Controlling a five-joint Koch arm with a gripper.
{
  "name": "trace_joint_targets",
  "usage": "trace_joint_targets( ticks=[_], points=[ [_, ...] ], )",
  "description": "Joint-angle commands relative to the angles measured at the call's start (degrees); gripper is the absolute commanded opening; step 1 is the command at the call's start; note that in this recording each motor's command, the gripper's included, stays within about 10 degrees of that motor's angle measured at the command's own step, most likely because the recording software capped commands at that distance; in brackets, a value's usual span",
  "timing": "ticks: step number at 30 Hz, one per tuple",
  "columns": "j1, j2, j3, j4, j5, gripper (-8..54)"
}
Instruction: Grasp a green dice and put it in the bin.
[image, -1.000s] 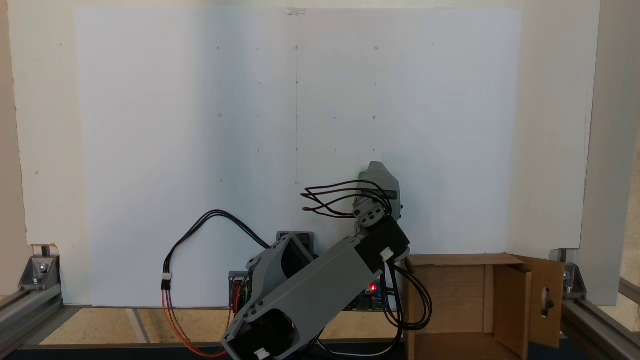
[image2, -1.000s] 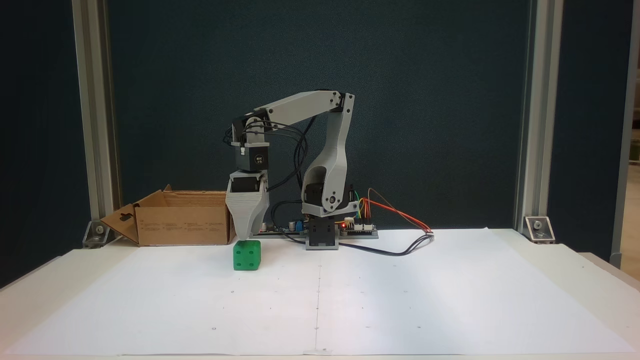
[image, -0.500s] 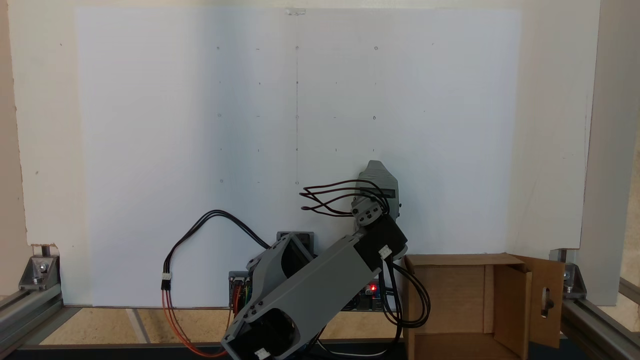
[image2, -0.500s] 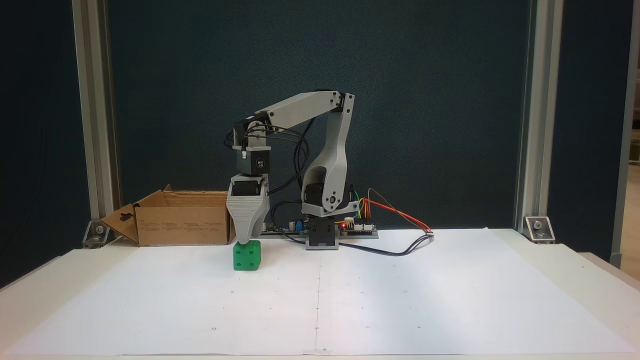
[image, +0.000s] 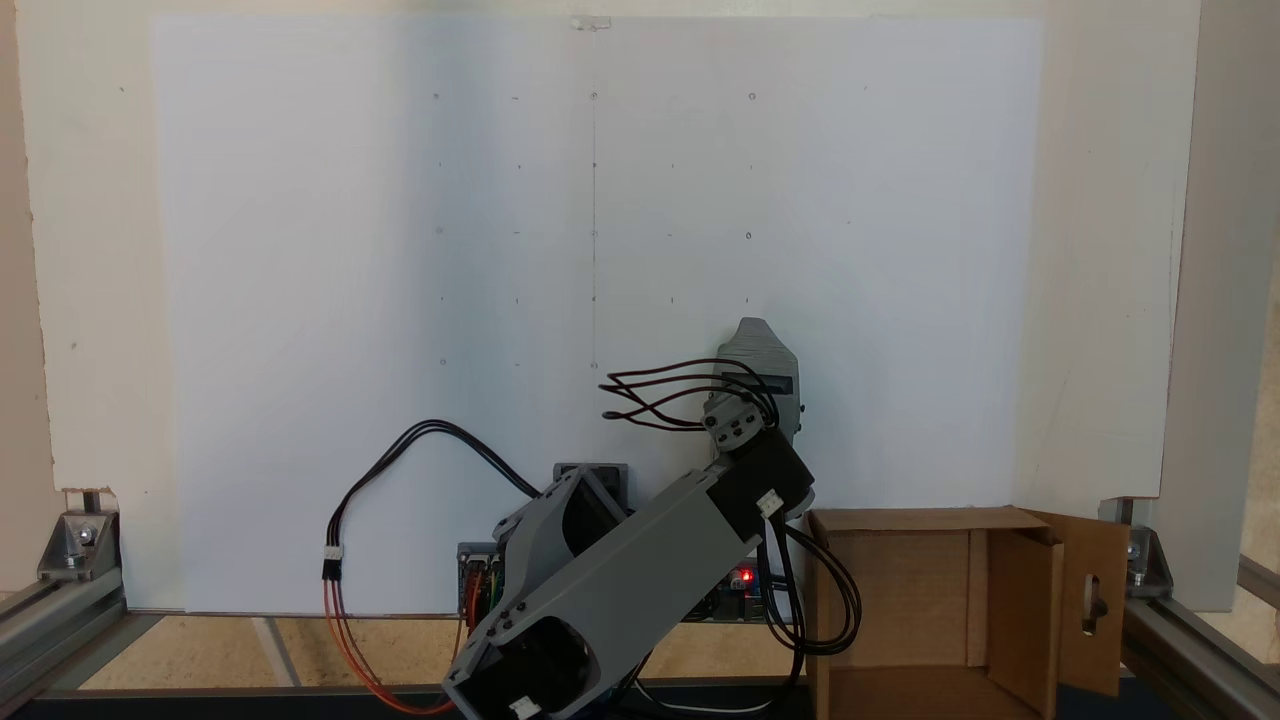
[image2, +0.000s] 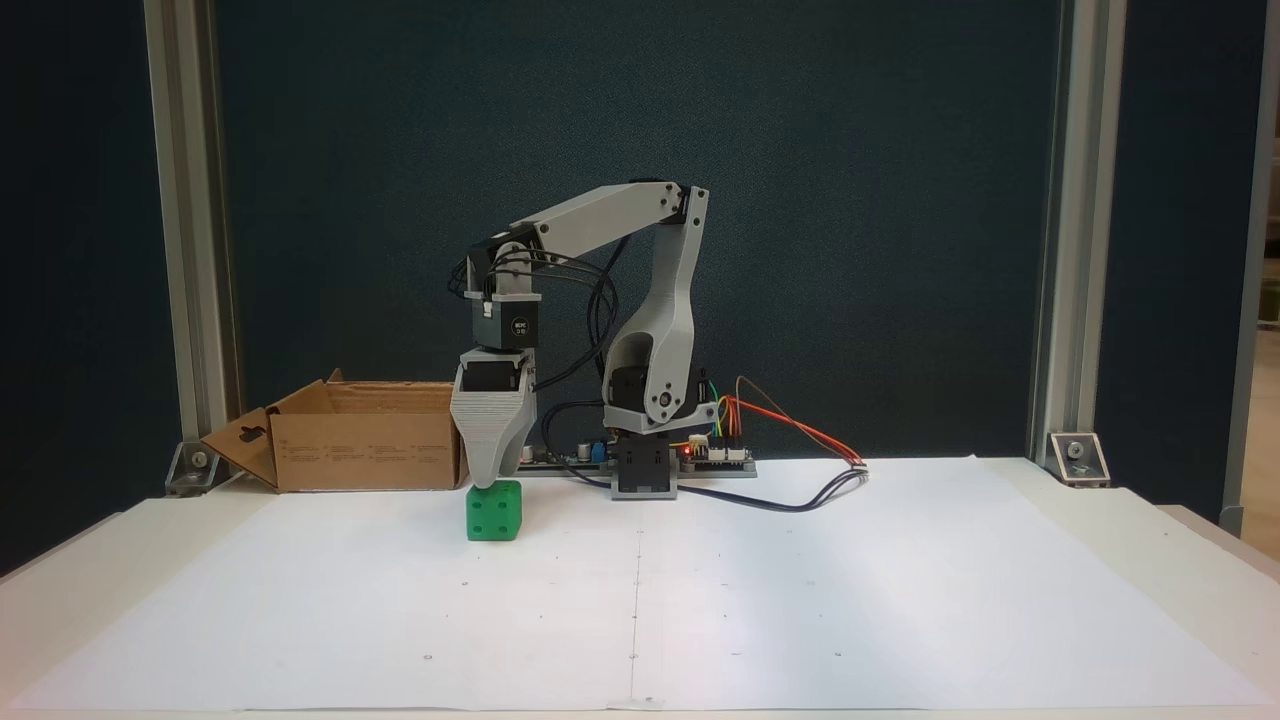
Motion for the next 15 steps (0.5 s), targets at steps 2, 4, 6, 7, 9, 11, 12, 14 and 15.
trace_joint_targets(
  ticks=[2, 4, 6, 7, 9, 11, 12, 14, 15],
  points=[
    [-0.09, -0.09, -1.05, -0.35, 1.85, 44.0],
    [-0.26, -0.79, -1.05, -0.44, 1.85, 44.0],
    [-0.35, -1.41, -1.05, -0.97, 1.85, 44.0],
    [-0.35, -1.85, -1.05, -1.32, 1.85, 44.0],
    [-0.35, -2.37, -0.88, -2.64, 1.85, 43.9],
    [-0.35, -3.52, -0.79, -3.43, 1.85, 43.9],
    [-0.35, -3.78, -0.79, -3.60, 1.85, 43.9],
    [-0.35, -3.96, -0.79, -3.87, 1.85, 43.9],
    [-0.35, -4.57, -0.79, -4.22, 1.85, 43.9]
  ],
)
